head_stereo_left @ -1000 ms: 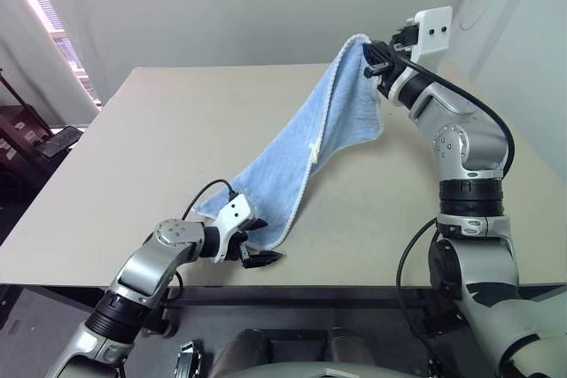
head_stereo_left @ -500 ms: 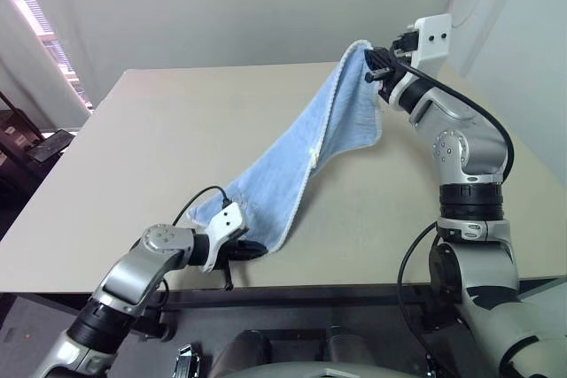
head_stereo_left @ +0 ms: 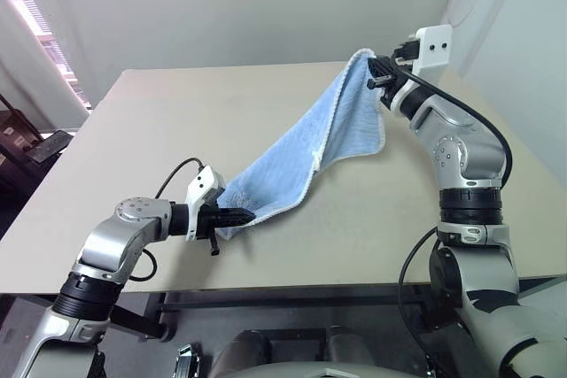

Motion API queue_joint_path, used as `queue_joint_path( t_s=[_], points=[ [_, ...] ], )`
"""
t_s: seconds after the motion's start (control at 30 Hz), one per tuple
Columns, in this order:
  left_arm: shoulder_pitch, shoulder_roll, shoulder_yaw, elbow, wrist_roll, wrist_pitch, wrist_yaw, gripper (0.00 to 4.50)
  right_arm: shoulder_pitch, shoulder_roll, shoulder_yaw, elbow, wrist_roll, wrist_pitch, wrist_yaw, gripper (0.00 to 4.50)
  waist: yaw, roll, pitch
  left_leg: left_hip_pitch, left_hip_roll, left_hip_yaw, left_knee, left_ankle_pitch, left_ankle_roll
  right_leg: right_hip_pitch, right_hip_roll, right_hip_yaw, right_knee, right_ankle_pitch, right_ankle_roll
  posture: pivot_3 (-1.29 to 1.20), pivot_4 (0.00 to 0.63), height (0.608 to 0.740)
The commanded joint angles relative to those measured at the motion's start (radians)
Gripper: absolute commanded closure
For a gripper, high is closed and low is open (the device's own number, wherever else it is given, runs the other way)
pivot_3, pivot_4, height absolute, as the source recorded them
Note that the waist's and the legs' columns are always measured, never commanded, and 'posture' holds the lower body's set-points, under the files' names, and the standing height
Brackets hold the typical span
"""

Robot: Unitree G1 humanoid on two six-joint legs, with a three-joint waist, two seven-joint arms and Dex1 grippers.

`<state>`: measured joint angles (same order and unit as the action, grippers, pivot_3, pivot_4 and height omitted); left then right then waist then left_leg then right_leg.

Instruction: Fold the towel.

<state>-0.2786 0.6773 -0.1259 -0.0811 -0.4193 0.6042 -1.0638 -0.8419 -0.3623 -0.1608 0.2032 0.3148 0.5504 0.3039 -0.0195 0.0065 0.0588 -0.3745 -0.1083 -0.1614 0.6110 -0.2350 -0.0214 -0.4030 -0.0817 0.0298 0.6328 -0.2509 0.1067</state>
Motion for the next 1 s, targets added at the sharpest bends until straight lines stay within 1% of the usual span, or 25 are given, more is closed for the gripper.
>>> queue_joint_path(
  t_s=[0.03,0.07,0.13,0.17,0.27,0.37,0.43,0.5,0.6,0.7,0.8,1.0],
  points=[
    [0.01,0.016,0.001,-0.002,0.016,-0.03,-0.017,4.46,-0.013,0.009,-0.003,-0.021,-0.002,-0.027,0.003,4.5,0.003,0.0,0.0,0.0,0.0,0.0,0.0,0.0,0.0,0.0,0.0,0.0,0.0,0.0,0.0,0.0,0.0,0.74],
    [0.014,0.015,-0.003,-0.002,0.017,-0.033,-0.023,4.46,-0.013,0.009,-0.002,-0.021,-0.002,-0.026,0.003,4.5,0.003,0.0,0.0,0.0,0.0,0.0,0.0,0.0,0.0,0.0,0.0,0.0,0.0,0.0,0.0,0.0,0.0,0.74],
    [0.039,0.013,-0.021,-0.024,0.016,-0.033,-0.037,4.05,-0.008,0.012,0.0,-0.028,0.0,-0.024,0.006,4.5,0.004,0.0,0.0,0.0,0.0,0.0,0.001,0.0,0.0,0.001,0.0,0.0,0.0,0.0,-0.001,0.0,0.0,0.74],
    [0.05,0.015,-0.036,-0.03,0.033,-0.048,-0.039,3.81,-0.005,0.013,0.0,-0.031,0.0,-0.023,0.008,4.5,0.004,0.0,0.0,0.0,0.0,0.0,0.001,0.0,0.0,0.001,0.0,0.0,0.0,0.0,-0.001,0.0,0.0,0.74],
    [0.067,0.001,-0.061,-0.04,0.066,-0.096,-0.024,2.77,0.001,0.016,0.001,-0.041,0.002,-0.017,0.009,4.5,0.005,0.0,0.0,0.0,0.0,0.0,0.001,0.0,0.0,0.001,0.0,0.001,0.0,0.0,-0.001,0.0,0.0,0.74],
    [0.067,-0.041,-0.051,-0.05,0.032,-0.075,-0.009,2.77,0.006,0.018,0.002,-0.052,0.004,-0.012,0.008,4.5,0.006,0.0,0.0,0.0,0.0,0.0,0.001,0.0,0.0,0.001,0.0,0.001,0.0,0.0,-0.001,0.0,0.0,0.74],
    [0.072,-0.041,-0.075,-0.05,0.06,-0.096,-0.016,2.77,0.009,0.02,0.002,-0.057,0.004,-0.01,0.006,4.5,0.006,0.0,0.0,0.0,0.0,0.0,0.001,0.0,0.0,0.001,0.0,0.001,0.0,0.0,-0.001,0.0,0.0,0.74],
    [0.065,-0.06,-0.095,-0.016,0.108,-0.151,0.006,2.77,0.013,0.02,0.006,-0.063,-0.001,-0.01,0.004,4.5,0.004,0.0,0.0,0.0,0.0,0.0,0.001,0.0,0.0,0.001,0.0,0.001,0.0,0.0,-0.001,0.0,0.0,0.74],
    [0.027,-0.095,-0.082,0.034,0.127,-0.168,0.045,2.77,0.021,0.018,0.009,-0.077,-0.002,-0.007,0.003,4.5,0.007,0.0,0.0,0.0,0.0,0.0,0.002,0.0,0.0,0.001,0.0,0.001,0.0,0.0,-0.001,0.0,0.0,0.74],
    [0.015,-0.076,-0.104,0.064,0.184,-0.228,0.033,2.77,0.027,0.015,0.007,-0.086,0.001,-0.004,0.0,4.5,0.005,0.0,0.0,0.0,0.0,0.0,0.002,0.0,-0.001,0.001,0.0,0.001,0.001,0.0,-0.001,0.0,0.0,0.74],
    [0.008,-0.09,-0.096,0.081,0.181,-0.226,0.034,2.77,0.032,0.015,0.007,-0.09,0.0,-0.003,-0.001,4.5,0.004,0.0,0.0,0.001,0.0,0.001,0.002,0.0,-0.001,0.001,0.0,0.001,0.001,0.0,-0.001,0.0,0.0,0.74],
    [0.028,-0.069,-0.145,0.079,0.234,-0.263,0.0,2.77,0.036,0.015,0.008,-0.091,-0.002,-0.003,-0.005,4.5,0.005,0.0,0.0,0.0,0.0,0.001,0.002,0.0,-0.001,0.001,0.0,0.001,0.001,0.001,-0.001,0.0,0.0,0.74]
  ],
)
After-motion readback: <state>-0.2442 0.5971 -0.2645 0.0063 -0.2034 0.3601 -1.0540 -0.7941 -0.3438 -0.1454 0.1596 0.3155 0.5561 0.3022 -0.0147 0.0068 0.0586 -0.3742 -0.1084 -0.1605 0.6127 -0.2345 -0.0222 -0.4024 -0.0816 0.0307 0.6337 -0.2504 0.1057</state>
